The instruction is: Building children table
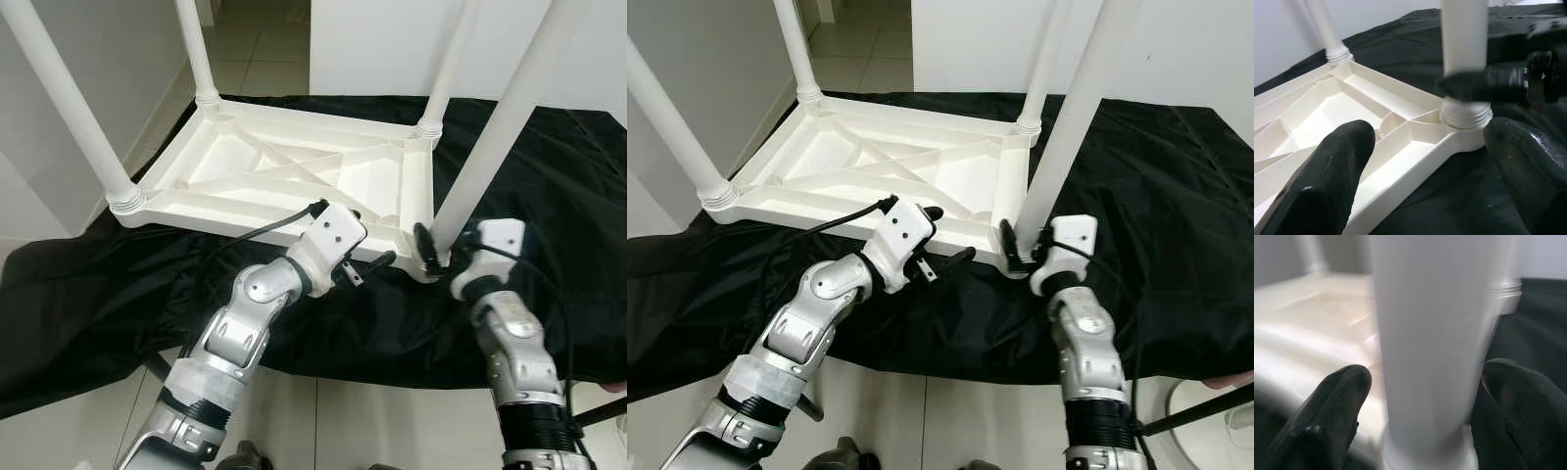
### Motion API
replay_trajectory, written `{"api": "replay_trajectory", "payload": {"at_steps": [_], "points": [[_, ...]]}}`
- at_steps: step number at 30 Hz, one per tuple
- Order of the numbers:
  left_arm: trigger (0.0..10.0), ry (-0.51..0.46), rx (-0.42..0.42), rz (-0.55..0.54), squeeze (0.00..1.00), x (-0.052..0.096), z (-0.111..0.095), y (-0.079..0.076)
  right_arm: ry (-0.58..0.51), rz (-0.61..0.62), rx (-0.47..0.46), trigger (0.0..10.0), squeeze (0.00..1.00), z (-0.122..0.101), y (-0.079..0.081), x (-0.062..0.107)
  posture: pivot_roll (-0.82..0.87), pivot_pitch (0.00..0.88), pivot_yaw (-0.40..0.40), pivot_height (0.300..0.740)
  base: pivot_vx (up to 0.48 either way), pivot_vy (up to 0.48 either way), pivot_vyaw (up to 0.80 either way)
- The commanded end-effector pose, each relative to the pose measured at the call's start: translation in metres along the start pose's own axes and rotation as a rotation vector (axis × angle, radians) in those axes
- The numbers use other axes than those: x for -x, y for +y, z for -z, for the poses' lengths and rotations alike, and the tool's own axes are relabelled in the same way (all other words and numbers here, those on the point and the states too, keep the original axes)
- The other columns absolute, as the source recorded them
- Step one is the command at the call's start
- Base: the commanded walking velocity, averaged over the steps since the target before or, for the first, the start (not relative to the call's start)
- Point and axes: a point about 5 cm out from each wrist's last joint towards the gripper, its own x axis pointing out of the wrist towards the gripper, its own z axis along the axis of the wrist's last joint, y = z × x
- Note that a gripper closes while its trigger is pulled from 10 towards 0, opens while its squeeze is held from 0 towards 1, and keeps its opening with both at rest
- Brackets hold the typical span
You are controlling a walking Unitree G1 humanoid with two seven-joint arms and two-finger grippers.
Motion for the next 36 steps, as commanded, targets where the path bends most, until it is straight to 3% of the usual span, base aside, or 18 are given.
{"api": "replay_trajectory", "payload": {"at_steps": [1,9,10,11,12,13,26,27,36], "points": [[10.0,-0.003,0.001,0.018,0.0,0.001,-0.001,-0.001,0.003,-0.069,0.025,10.0,0.0,0.0,0.001,-0.003,-0.04,0.0,0.047,0.74,0.0,0.0,0.0],[10.0,-0.006,-0.002,0.024,0.0,0.0,-0.002,-0.001,0.065,-0.207,0.091,10.0,0.0,0.003,-0.006,-0.018,-0.03,0.0,0.051,0.74,0.0,0.0,0.0],[10.0,-0.006,-0.002,0.024,0.0,0.0,-0.002,-0.001,0.069,-0.221,0.093,8.6,0.0,0.003,-0.006,-0.019,-0.04,0.0,0.052,0.74,0.0,0.0,0.0],[10.0,-0.006,-0.002,0.024,0.0,0.0,-0.002,-0.001,0.069,-0.221,0.093,8.6,0.0,0.003,-0.006,-0.019,-0.04,0.0,0.052,0.74,0.0,0.0,0.0],[10.0,-0.006,-0.002,0.026,0.0,0.0,-0.003,-0.001,0.071,-0.235,0.097,8.0,0.0,0.003,-0.007,-0.02,-0.04,0.0,0.053,0.74,0.0,0.0,0.0],[10.0,-0.007,-0.003,0.028,0.0,-0.001,-0.004,-0.001,0.077,-0.258,0.102,0.0,0.0,0.003,-0.009,-0.025,-0.03,0.0,0.051,0.74,0.0,0.0,0.0],[10.0,-0.011,-0.005,0.024,0.0,-0.001,-0.005,-0.001,0.101,-0.288,0.103,0.0,0.0,0.009,-0.013,-0.025,-0.02,0.0,0.046,0.74,0.0,0.0,0.0],[10.0,-0.011,-0.004,0.025,0.0,-0.001,-0.005,-0.002,0.103,-0.286,0.101,10.0,0.0,0.01,-0.012,-0.025,-0.02,0.0,0.043,0.74,0.0,0.0,0.0],[10.0,-0.015,0.016,0.027,0.0,-0.004,-0.005,-0.007,0.104,-0.176,0.031,10.0,0.0,0.012,-0.009,-0.025,-0.05,0.0,0.015,0.74,0.0,0.0,0.0]]}}
